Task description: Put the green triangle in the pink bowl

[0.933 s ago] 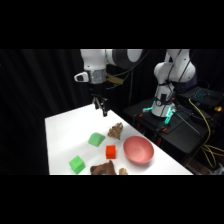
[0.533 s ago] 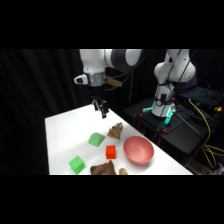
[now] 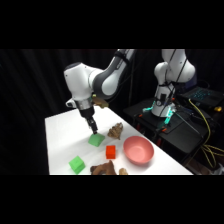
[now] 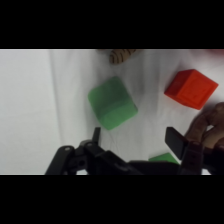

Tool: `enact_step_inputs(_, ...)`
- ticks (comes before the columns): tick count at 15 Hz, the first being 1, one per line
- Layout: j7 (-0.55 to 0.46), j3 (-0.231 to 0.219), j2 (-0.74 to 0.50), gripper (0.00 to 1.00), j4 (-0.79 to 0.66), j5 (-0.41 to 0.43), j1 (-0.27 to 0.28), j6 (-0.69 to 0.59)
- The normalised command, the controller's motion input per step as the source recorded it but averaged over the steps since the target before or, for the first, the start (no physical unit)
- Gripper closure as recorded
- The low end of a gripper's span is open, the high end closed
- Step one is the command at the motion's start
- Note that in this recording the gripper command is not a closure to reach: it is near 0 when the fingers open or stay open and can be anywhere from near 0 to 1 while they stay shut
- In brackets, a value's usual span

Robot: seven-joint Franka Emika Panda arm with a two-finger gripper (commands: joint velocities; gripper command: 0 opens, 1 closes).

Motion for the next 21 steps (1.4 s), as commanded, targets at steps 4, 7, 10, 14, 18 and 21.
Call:
enact_step_inputs(4,-0.06,0.027,0.34,0.0,0.47,0.12,-0.083,-0.3)
enact_step_inputs(7,-0.06,0.016,0.07,0.0,0.07,0.072,-0.047,-0.24)
enact_step_inputs(10,-0.08,0.019,-0.04,0.0,-0.12,0.047,-0.023,-0.16)
enact_step_inputs(14,-0.12,0.03,-0.03,0.0,-0.08,0.023,-0.005,-0.14)
enact_step_inputs(18,-0.18,0.042,-0.03,0.0,0.0,0.012,-0.01,-0.11)
enact_step_inputs(21,-0.21,0.04,-0.06,0.0,0.01,0.013,-0.031,-0.09)
